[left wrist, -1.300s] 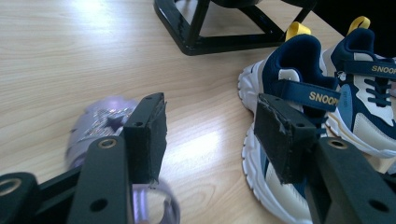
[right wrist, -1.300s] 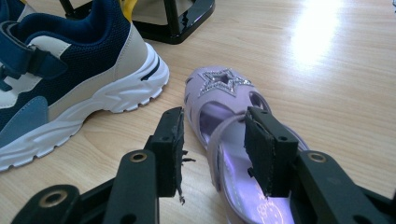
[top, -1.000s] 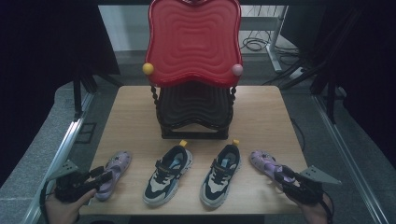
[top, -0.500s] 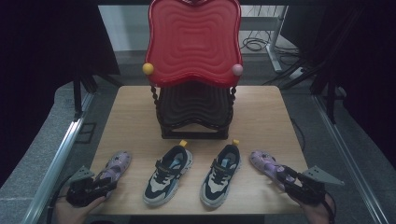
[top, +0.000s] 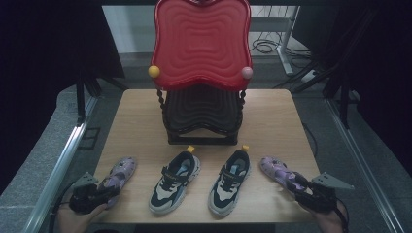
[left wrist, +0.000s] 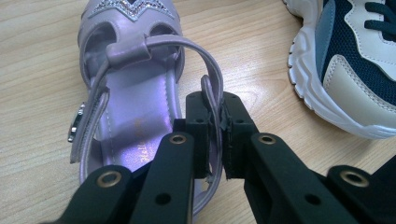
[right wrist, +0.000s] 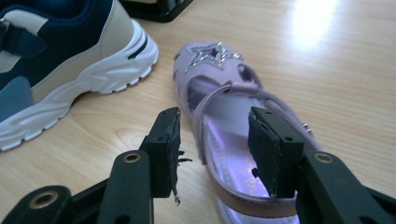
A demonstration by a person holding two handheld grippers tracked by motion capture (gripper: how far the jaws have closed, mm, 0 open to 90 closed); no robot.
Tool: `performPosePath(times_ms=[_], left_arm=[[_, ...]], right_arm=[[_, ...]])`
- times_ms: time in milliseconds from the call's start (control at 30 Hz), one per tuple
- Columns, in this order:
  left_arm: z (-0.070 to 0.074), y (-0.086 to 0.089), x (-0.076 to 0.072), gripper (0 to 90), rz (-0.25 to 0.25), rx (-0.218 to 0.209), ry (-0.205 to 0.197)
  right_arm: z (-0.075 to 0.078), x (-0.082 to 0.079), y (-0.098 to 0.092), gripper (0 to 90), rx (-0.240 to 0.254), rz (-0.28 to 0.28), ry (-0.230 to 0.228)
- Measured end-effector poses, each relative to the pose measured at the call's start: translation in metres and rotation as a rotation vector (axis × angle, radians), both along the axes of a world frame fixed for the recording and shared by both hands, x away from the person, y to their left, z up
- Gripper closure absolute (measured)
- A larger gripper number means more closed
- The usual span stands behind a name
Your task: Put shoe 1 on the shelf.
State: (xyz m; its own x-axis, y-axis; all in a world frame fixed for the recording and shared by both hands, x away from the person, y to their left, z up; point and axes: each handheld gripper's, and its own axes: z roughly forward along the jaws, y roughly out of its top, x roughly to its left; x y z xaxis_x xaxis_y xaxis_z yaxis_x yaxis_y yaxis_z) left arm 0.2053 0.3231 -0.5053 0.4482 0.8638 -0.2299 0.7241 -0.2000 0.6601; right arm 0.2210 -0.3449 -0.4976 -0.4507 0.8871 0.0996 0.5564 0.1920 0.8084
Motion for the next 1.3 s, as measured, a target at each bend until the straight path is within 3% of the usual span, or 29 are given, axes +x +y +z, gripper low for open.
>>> performPosePath(times_ms=[233,433,733,900,1300], left_arm=[[-0.001,0.001,0.0,84.1,0.005,-0.011,0.001],[-0.001,0.001,0.0,84.6,0.002,-0.016,0.004],[0.0,0.003,0.0,85.8,0.009,-0.023,-0.006],[0.003,0.005,-0.001,86.6,0.02,-0.016,-0.014],[0.01,0.016,-0.003,86.9,0.053,-0.049,-0.043]], right_arm=[[-0.007,0.007,0.004,71.6,-0.001,0.034,0.066],[-0.009,0.01,0.002,82.9,0.016,0.063,0.076],[-0.009,0.011,0.004,85.2,0.02,0.072,0.076],[-0.007,0.011,0.003,85.3,0.039,0.04,0.06],[-0.003,0.009,0.001,85.1,0.068,-0.01,0.027]])
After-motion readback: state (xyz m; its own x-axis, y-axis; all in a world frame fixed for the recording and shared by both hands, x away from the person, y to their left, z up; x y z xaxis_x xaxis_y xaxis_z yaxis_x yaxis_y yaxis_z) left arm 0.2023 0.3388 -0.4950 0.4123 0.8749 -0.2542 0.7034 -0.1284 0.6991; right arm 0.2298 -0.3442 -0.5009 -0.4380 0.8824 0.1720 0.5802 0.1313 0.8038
